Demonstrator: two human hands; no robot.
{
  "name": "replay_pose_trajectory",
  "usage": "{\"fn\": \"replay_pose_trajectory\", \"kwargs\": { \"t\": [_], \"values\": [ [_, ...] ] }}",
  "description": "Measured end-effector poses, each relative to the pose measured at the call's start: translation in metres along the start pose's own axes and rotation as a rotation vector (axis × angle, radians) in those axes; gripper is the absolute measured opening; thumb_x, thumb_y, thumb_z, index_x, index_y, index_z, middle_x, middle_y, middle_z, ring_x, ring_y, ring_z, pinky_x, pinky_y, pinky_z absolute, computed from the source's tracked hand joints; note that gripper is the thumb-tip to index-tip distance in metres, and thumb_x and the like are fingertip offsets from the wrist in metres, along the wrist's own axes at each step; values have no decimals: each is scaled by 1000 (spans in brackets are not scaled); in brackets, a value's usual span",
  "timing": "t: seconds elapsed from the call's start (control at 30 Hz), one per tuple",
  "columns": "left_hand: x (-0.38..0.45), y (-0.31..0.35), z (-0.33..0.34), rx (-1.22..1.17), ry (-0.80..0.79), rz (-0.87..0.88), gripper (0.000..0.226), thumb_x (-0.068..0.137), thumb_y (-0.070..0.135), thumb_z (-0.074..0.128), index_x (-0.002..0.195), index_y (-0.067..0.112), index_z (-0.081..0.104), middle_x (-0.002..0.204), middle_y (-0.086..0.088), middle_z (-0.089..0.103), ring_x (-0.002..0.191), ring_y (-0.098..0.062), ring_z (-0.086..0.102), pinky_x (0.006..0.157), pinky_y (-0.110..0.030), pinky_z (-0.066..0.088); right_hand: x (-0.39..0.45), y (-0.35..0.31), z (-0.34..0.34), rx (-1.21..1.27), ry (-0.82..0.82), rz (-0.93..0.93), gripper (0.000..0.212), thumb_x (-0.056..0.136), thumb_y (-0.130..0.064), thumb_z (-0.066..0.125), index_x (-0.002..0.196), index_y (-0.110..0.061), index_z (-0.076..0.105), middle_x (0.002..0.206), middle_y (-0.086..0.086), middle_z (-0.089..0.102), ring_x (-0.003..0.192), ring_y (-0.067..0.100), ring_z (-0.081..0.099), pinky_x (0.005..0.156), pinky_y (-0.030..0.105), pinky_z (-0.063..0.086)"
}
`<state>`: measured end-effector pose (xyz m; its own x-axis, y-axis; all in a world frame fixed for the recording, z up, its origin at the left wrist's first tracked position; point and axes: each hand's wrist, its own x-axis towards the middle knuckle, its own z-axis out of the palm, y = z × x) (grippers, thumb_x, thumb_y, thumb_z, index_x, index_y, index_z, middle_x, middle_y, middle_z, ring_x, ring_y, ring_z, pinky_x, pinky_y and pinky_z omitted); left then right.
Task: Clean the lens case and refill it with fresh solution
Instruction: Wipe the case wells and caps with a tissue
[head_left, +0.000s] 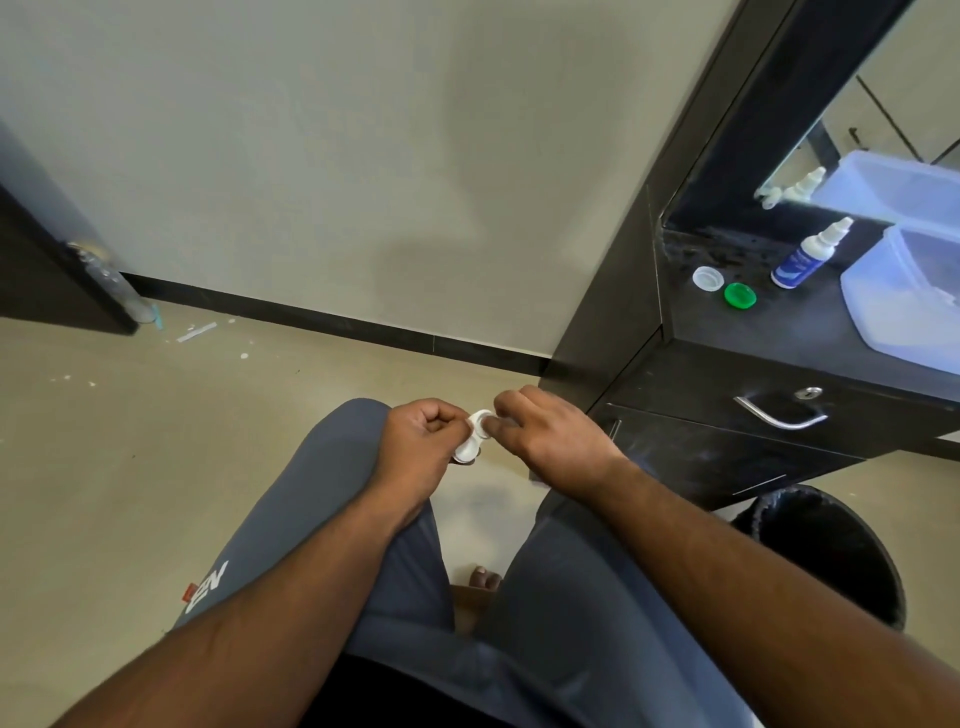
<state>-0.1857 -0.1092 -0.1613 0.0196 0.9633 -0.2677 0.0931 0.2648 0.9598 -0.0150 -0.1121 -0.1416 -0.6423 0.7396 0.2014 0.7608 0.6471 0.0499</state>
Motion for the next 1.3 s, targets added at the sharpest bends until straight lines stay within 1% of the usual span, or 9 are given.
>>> {"fn": "replay_pose_trajectory", "kwargs": {
  "t": [0.23, 0.33, 0.47, 0.53, 0.63, 0.8, 1.03, 1.13, 1.3],
  "values": [
    [-3, -1, -1, 32, 64, 17, 17, 84, 6, 69, 75, 19, 72, 71, 1, 72, 65, -14, 69, 61, -25, 57, -1, -37, 18, 35, 11, 265, 32, 73, 2, 74, 103, 0, 64, 88, 13, 59, 75, 23, 53, 62, 31, 50],
    [-4, -3, -1, 47, 59, 34, 20, 83, 3, 69, 73, 21, 72, 71, 0, 72, 66, -17, 69, 61, -26, 57, 9, -57, 11, 274, -21, 571, 22, 84, 6, 57, 103, -3, 64, 89, 9, 54, 77, 16, 45, 63, 22, 41],
    [-4, -3, -1, 111, 22, 104, 19, 82, 1, 69, 76, 20, 71, 75, -2, 72, 69, -18, 68, 65, -31, 57, 22, -58, -2, 1074, 50, 1211, 19, 94, -2, 50, 93, -4, 69, 76, 6, 61, 68, 14, 55, 56, 12, 43],
    [-1, 1, -2, 96, 39, 131, 19, 82, 2, 70, 77, 20, 71, 76, 1, 71, 69, -13, 67, 65, -27, 56, 27, -49, -11, 1802, 200, 1482, 18, 94, -2, 51, 102, 0, 67, 94, 17, 68, 79, 24, 65, 66, 28, 56],
    [1, 8, -5, -13, 66, 117, 13, 83, 5, 70, 81, 18, 73, 76, 2, 74, 71, -11, 70, 65, -23, 57, 18, -49, -13, 2362, 414, 1451, 23, 95, -4, 50, 116, 2, 60, 100, 20, 64, 74, 23, 66, 62, 34, 57],
    [1, 11, -9, -197, 117, 21, 12, 84, -1, 68, 81, 10, 72, 71, 0, 74, 65, -16, 71, 62, -27, 59, 2, -43, -8, 2104, 575, 1376, 20, 93, -9, 57, 111, -4, 65, 90, 14, 63, 71, 21, 59, 64, 33, 55],
    [3, 9, -4, -105, 39, 32, 14, 85, -2, 63, 79, 7, 71, 73, -9, 71, 62, -20, 68, 59, -34, 59, 6, -11, -17, 806, 266, 660, 19, 87, -11, 66, 106, -12, 70, 95, -1, 67, 84, 15, 64, 75, 28, 54],
    [5, 7, -5, -75, 27, 29, 14, 87, 0, 62, 81, 10, 70, 76, -11, 71, 64, -23, 68, 58, -29, 57, 11, -5, -12, 556, 157, 372, 14, 85, -8, 67, 98, -7, 73, 88, 6, 68, 81, 20, 62, 70, 30, 52],
    [6, 5, -6, -46, -5, 55, 19, 86, -2, 61, 78, 12, 71, 77, -15, 72, 65, -27, 68, 56, -26, 55, 15, -8, -5, 419, 128, 304, 11, 84, -10, 68, 94, -6, 73, 83, 9, 64, 74, 20, 59, 62, 30, 48]
  ]
}}
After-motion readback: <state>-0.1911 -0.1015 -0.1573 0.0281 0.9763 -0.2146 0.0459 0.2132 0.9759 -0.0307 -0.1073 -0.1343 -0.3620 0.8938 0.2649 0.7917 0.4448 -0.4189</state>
